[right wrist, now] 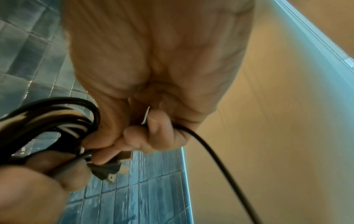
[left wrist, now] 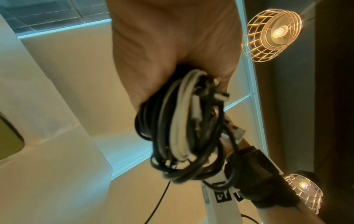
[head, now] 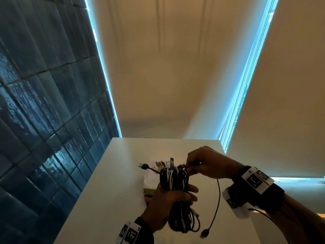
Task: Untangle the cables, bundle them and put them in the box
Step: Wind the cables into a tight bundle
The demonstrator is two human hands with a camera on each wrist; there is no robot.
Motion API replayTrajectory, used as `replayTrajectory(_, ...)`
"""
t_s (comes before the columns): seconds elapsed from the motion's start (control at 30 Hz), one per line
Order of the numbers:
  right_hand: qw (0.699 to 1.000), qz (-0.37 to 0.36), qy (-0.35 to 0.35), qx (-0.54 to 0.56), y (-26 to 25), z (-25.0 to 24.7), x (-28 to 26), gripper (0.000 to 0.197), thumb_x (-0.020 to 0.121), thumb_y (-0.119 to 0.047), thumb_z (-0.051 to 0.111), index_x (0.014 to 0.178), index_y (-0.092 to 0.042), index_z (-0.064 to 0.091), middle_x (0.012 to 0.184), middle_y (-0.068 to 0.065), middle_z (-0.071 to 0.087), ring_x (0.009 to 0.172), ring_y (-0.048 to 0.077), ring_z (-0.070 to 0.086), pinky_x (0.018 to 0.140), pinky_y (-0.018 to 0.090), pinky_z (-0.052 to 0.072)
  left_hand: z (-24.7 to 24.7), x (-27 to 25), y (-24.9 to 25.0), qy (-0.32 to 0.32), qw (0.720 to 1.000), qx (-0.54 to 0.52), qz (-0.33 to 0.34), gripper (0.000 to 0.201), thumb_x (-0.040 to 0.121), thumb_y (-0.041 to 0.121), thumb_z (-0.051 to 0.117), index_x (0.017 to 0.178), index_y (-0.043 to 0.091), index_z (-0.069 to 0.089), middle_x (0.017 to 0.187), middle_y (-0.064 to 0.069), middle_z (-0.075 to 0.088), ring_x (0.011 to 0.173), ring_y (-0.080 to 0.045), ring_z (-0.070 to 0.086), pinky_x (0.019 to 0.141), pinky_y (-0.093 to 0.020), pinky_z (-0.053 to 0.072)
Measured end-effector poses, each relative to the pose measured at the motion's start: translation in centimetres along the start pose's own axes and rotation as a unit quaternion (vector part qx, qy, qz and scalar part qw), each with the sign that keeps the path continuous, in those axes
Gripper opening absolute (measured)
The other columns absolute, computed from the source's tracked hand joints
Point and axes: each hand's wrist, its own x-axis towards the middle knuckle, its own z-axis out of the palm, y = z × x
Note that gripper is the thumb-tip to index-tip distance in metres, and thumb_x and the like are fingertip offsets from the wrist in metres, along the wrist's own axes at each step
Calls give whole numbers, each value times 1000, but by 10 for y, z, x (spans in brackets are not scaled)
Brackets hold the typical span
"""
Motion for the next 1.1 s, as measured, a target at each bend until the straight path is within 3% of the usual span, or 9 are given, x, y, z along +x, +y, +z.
replayTrajectory(0.13, 999, -1, 12, 30, 3, -3, 0, 10, 75, -25, 80, 80, -18, 75, 76, -5, 71, 73, 6, 66, 73, 24, 54, -2, 0, 1, -15, 999, -36, -9, 37, 72, 7, 72, 106, -1, 62, 73, -12, 61, 68, -24, 60, 70, -36, 53)
replayTrajectory(0.3, 999, 13, -27, 45, 6, 1, -4, 6, 79, -19, 77, 84, -16, 74, 80, -1, 74, 74, 12, 68, 75, 36, 58, -7, 2, 4, -46, 998, -18, -48, 41, 70, 4, 73, 110, 1, 64, 72, -13, 57, 61, -23, 58, 65, -35, 53)
replayTrajectory(0.4, 994, 31, -64, 80, 10, -2, -6, 4, 79, -24, 77, 82, -21, 74, 77, 3, 73, 72, 33, 67, 70, 45, 56, -11, 3, 0, -39, 996, 17, -79, 37, 64, 1, 75, 98, 3, 61, 66, -11, 55, 57, -24, 57, 60, -33, 51)
replayTrajectory(0.57, 989, 123, -40, 68, 42, -26, -13, 20, 78, -32, 77, 69, -16, 74, 61, 7, 65, 54, 11, 50, 56, 23, 42, -23, 0, -8, -24, 995, 32, -93, 49, 57, 12, 82, 97, -6, 60, 76, -18, 53, 58, -25, 54, 61, -31, 47)
replayTrajectory(0.67, 970, 220, 35, 101, 66, -26, -19, 31, 79, -35, 77, 64, -8, 71, 50, 3, 49, 48, 16, 37, 46, 23, 31, -28, 1, -12, -13, 997, 32, -73, 60, 59, 18, 84, 100, -17, 57, 79, -21, 53, 57, -26, 52, 64, -32, 45)
replayTrajectory(0.73, 960, 247, 87, 103, 69, -16, -16, 27, 82, -30, 75, 69, -7, 73, 59, 3, 61, 52, 20, 47, 48, 23, 35, -28, 3, -14, -11, 997, 20, -68, 55, 60, 20, 85, 96, -14, 60, 72, -18, 54, 55, -25, 52, 64, -33, 45)
replayTrajectory(0.83, 948, 235, 208, 55, 47, -3, -9, 17, 86, -24, 69, 78, -10, 75, 78, 4, 73, 79, 20, 66, 63, 21, 43, -24, 7, -19, -7, 998, -4, -64, 41, 67, 23, 85, 90, -2, 62, 61, -11, 54, 52, -23, 53, 62, -34, 46)
replayTrajectory(0.9, 934, 197, 283, 90, 18, 0, -8, 14, 88, -21, 66, 81, -13, 75, 75, 0, 71, 70, 11, 62, 60, 21, 42, -19, 8, -22, -3, 997, -33, -67, 39, 70, 24, 84, 91, 2, 60, 60, -7, 52, 50, -20, 52, 58, -32, 47)
replayTrajectory(1.1, 957, 53, 256, 125, -53, 47, -29, 10, 86, -15, 68, 81, -20, 74, 65, -17, 66, 59, -4, 59, 59, 10, 44, -18, 19, -33, 58, 968, -240, -35, 59, 44, 28, 99, 80, 4, 60, 58, -10, 46, 47, -21, 50, 50, -32, 46)
